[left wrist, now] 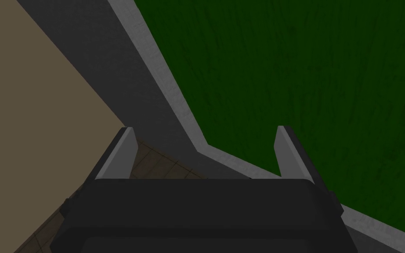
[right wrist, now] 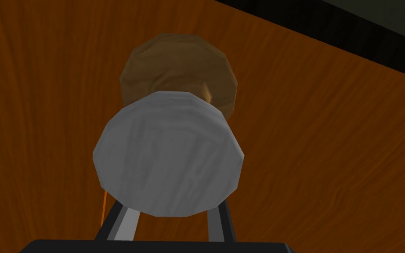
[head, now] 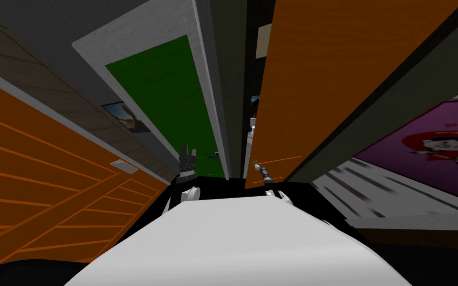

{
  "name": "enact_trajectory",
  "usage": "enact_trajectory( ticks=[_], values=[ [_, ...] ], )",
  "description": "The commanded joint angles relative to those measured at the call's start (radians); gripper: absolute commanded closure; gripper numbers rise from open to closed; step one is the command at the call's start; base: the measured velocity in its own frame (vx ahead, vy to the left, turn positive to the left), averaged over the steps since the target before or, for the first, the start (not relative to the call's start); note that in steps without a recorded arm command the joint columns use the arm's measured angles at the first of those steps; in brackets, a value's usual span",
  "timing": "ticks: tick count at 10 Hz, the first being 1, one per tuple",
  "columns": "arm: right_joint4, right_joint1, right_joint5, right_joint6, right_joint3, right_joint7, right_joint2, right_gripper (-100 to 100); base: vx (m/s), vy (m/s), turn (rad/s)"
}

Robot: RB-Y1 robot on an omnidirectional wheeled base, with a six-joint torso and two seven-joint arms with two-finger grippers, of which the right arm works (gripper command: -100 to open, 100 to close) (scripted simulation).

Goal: Pull the door open

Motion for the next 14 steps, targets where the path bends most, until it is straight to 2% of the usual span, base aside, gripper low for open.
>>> enact_trajectory(
  ticks=[1,8,9,13,14],
  values=[
    [0.024,-0.008,0.008,-0.018,0.026,-0.010,0.030,100,-0.010,0.003,-0.002],
    [0.024,-0.008,0.008,-0.018,0.026,-0.010,0.030,100,0.004,-0.002,-0.004],
    [0.016,0.000,-0.011,-0.014,0.005,-0.034,0.002,100,-0.022,-0.041,0.022],
    [0.019,-0.002,-0.033,-0.013,0.019,-0.121,-0.003,100,-0.047,-0.027,0.053],
    [0.019,-0.002,-0.033,-0.013,0.019,-0.121,-0.003,100,-0.030,-0.017,0.020]
  ],
)
